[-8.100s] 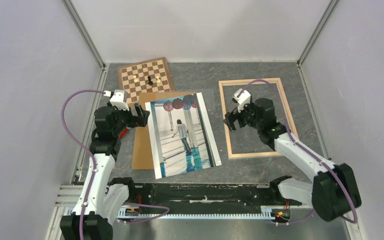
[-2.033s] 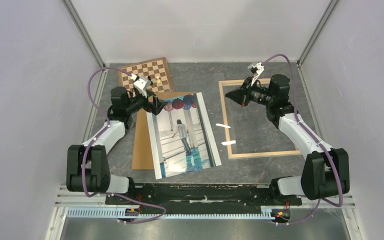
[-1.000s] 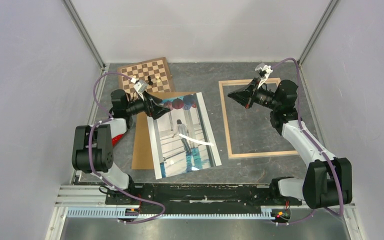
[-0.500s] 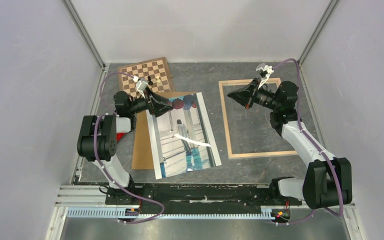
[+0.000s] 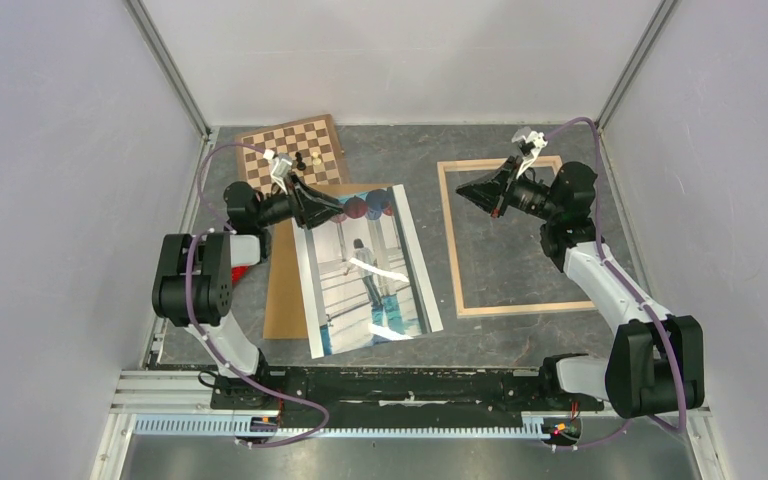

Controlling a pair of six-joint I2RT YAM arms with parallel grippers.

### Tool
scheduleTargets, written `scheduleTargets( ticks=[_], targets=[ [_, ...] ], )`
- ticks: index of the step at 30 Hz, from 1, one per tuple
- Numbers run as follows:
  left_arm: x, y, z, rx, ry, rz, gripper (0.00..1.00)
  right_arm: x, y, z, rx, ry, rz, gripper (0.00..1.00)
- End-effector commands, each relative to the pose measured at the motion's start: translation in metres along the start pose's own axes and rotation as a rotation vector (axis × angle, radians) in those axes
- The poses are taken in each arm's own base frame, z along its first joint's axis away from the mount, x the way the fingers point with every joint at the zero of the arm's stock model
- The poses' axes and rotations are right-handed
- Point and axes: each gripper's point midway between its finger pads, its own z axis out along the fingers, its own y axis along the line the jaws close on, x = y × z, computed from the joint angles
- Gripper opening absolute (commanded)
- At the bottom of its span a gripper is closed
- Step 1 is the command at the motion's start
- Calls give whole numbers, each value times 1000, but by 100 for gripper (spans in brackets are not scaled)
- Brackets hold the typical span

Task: Put the photo into the frame
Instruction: Pick up the photo frame item at the center of the board.

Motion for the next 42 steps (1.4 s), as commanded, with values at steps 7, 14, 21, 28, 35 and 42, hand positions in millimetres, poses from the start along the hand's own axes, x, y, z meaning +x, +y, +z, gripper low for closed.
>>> scheduleTargets(
  ticks=[7, 14, 21, 28, 35, 42],
  targets=[
    [-17, -14, -1, 21, -4, 98, 31, -14, -3, -1, 23, -23, -68, 0],
    [-21, -22, -3, 25, -2, 111, 8, -11, -8, -1, 40, -14, -75, 0],
    [-26, -31, -5, 17, 10, 134, 2, -9, -12, 0, 54, -6, -74, 13],
    [-30, -41, -7, 35, 16, 156, 2, -10, -19, -2, 85, 3, -87, 48],
    [-36, -48, -8, 40, 17, 182, 2, -12, -27, -9, 121, 4, -103, 85],
    [-41, -54, -9, 53, 35, 231, 2, -9, -38, -15, 148, 12, -105, 98]
  ],
)
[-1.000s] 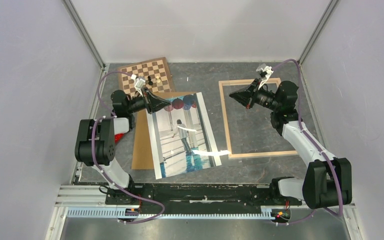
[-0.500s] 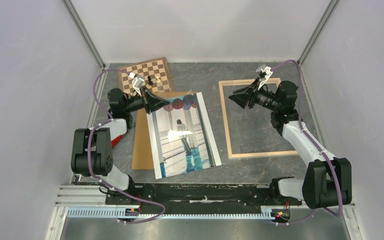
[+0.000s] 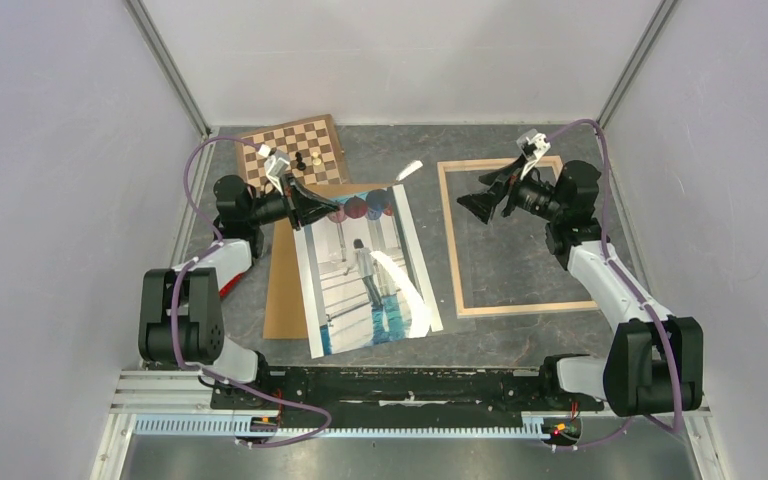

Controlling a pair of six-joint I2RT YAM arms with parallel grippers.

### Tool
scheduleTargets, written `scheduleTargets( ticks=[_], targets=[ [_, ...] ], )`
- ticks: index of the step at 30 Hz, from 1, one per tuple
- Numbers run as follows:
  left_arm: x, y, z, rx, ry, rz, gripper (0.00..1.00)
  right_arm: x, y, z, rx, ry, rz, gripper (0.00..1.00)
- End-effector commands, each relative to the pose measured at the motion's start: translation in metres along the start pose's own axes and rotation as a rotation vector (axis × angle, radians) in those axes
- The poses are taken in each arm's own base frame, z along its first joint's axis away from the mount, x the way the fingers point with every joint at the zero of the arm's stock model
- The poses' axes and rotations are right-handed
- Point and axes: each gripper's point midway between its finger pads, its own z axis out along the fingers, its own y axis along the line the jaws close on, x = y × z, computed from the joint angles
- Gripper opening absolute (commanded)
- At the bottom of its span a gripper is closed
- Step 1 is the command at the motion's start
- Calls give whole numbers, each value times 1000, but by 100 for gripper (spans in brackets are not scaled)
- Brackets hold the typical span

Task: Put the photo into the frame
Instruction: Pick up the photo frame item at the center of the board.

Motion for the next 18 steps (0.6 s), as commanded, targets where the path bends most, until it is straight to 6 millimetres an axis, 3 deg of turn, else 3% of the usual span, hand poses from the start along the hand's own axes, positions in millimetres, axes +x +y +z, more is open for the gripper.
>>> scheduleTargets(
  ticks=[1, 12, 18],
  targets=[
    [-19, -12, 0, 39, 0, 147, 2, -20, -5, -2, 7, -36, -67, 98],
    [-29, -31, -3, 89, 2, 205, 2, 23, -13, -1, -79, 49, -32, 98],
    [-30, -49, 3, 137, 9, 235, 2, 44, -6, 1, -167, 81, -9, 98]
  ],
)
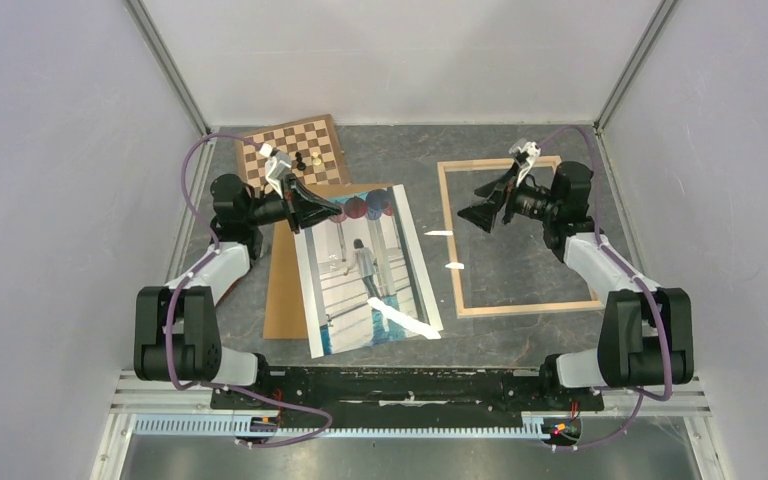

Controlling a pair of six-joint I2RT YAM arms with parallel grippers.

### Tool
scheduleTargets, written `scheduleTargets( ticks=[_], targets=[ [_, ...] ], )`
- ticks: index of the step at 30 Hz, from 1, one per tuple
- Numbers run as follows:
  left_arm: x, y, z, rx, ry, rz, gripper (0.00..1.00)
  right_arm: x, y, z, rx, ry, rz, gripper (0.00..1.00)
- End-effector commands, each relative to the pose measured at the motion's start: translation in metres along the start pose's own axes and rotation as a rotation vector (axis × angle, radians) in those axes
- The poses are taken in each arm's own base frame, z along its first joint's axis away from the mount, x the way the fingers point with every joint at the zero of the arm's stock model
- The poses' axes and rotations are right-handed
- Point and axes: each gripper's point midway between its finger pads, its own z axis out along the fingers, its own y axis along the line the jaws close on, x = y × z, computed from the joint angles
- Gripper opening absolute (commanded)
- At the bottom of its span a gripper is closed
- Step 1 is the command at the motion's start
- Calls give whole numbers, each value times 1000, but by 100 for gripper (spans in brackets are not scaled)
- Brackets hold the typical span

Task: Put the photo into the frame
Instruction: Pick up the photo frame item at the center of the board.

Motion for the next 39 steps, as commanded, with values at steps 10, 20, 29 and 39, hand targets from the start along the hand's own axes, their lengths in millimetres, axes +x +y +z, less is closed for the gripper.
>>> scheduleTargets(
  ticks=[10, 20, 29, 39],
  targets=[
    [-23, -25, 12, 91, -13, 175, 2, 29, 20, 3, -191, 6, 1, 92],
    [-40, -23, 16, 93, -98, 143, 2, 47, 31, -1, -235, 7, 62, 82],
    [-45, -21, 18, 104, -139, 111, 2, 63, 38, -5, -245, 27, 85, 69],
    [-48, -19, 17, 76, -140, 119, 2, 89, 38, -8, -256, 80, 117, 55]
  ],
)
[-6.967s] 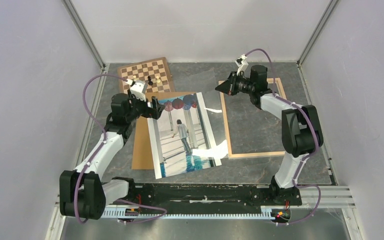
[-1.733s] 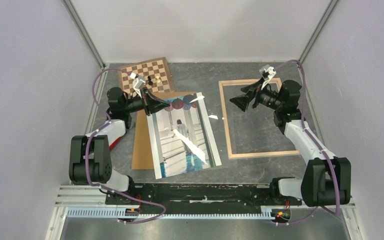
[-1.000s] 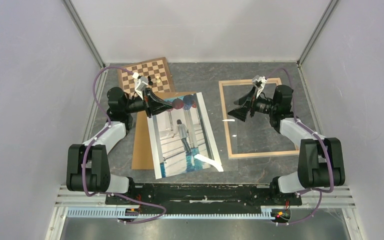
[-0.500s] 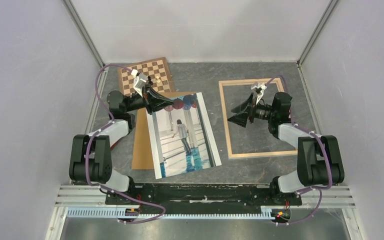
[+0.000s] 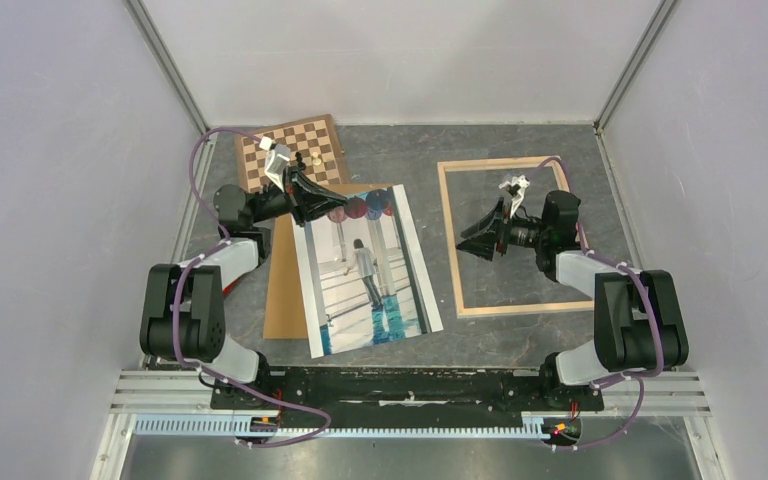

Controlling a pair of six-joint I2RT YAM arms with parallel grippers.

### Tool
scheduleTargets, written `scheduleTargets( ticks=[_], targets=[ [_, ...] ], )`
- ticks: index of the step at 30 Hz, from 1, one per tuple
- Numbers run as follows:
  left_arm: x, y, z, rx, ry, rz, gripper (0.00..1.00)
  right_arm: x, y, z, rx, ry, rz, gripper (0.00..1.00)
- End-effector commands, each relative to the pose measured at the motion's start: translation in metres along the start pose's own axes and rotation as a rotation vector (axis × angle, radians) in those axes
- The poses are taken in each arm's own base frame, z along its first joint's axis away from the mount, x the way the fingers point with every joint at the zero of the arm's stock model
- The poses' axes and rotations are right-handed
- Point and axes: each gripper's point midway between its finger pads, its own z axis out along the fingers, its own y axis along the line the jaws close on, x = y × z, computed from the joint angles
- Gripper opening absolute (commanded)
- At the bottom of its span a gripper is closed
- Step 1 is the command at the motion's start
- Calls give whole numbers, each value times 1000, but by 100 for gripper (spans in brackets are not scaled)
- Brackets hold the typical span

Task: Put the photo into the frame
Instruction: Pick up the photo frame item at the center of the board.

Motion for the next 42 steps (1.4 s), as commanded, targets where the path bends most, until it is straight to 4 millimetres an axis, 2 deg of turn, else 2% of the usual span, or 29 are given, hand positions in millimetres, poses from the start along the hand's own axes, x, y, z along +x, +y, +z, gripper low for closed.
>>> scheduleTargets(
  ticks=[1, 10, 15, 19, 28, 31, 32, 35, 38, 42],
  targets=[
    [-22, -6, 2, -1, -35, 96, 2, 9, 4, -1, -34, 15, -22, 54],
    [-19, -4, 2, -10, -33, 96, 2, 16, 8, -1, -66, 26, -8, 42],
    [-16, -1, 1, -18, -29, 93, 2, 13, 12, -2, -93, 26, -14, 28],
    [-13, 2, 1, -29, -20, 95, 2, 7, 14, -2, -94, 20, -34, 18],
    [-9, 9, -1, -65, 7, 103, 3, -2, 11, -9, -67, 53, -91, 13],
    [-8, 12, -1, -77, 18, 104, 4, -6, 15, -11, -70, 57, -100, 4],
    [-8, 12, -1, -77, 21, 108, 5, -10, 9, -18, -42, 45, -105, 0],
    [-7, 14, -1, -85, 24, 107, 9, -16, 9, -24, -22, 35, -116, 0],
    [-7, 16, -1, -94, 30, 102, 18, -21, 10, -29, -10, 28, -119, 0],
    [-10, 21, -1, -123, 30, 106, 46, -24, 13, -33, 14, 27, -107, 0]
  ],
)
